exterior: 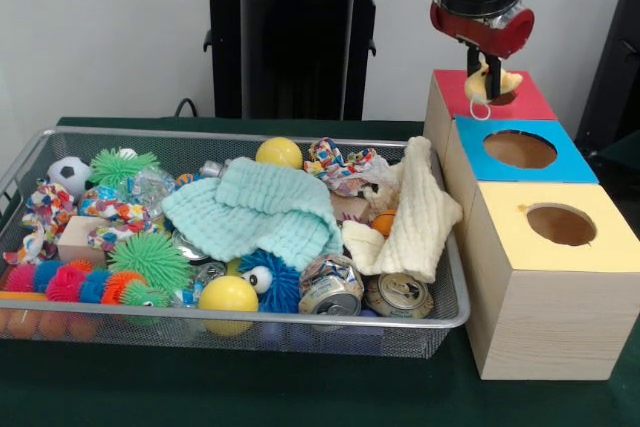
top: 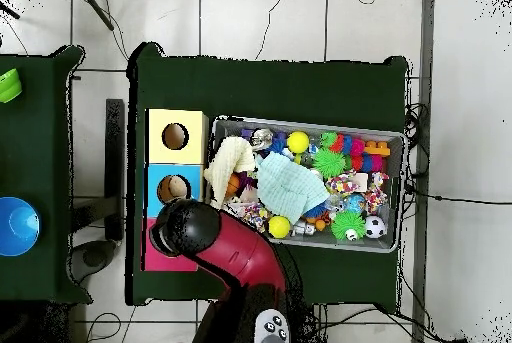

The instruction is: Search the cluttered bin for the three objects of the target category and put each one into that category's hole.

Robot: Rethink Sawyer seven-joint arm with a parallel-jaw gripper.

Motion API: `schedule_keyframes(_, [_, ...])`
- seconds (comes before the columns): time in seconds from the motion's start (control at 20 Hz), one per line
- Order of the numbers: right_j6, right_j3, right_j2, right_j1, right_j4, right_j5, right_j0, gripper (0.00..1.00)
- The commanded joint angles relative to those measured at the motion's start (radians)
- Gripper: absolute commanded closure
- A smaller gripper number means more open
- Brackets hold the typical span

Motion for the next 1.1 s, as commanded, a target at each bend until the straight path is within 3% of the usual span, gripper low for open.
schedule_keyframes(0.05, [0.045, 0.125, 0.161, 0.037, 0.062, -0.127, -0.079, 1.0])
schedule_keyframes(0.35, [-0.048, 0.213, 0.304, 0.08, 0.028, -0.281, -0.216, 1.0])
schedule_keyframes(0.65, [-0.018, 0.222, 0.356, 0.136, -0.058, -0.332, -0.272, 1.0])
schedule_keyframes(1.1, [0.055, 0.206, 0.325, 0.097, -0.093, -0.237, -0.23, 1.0])
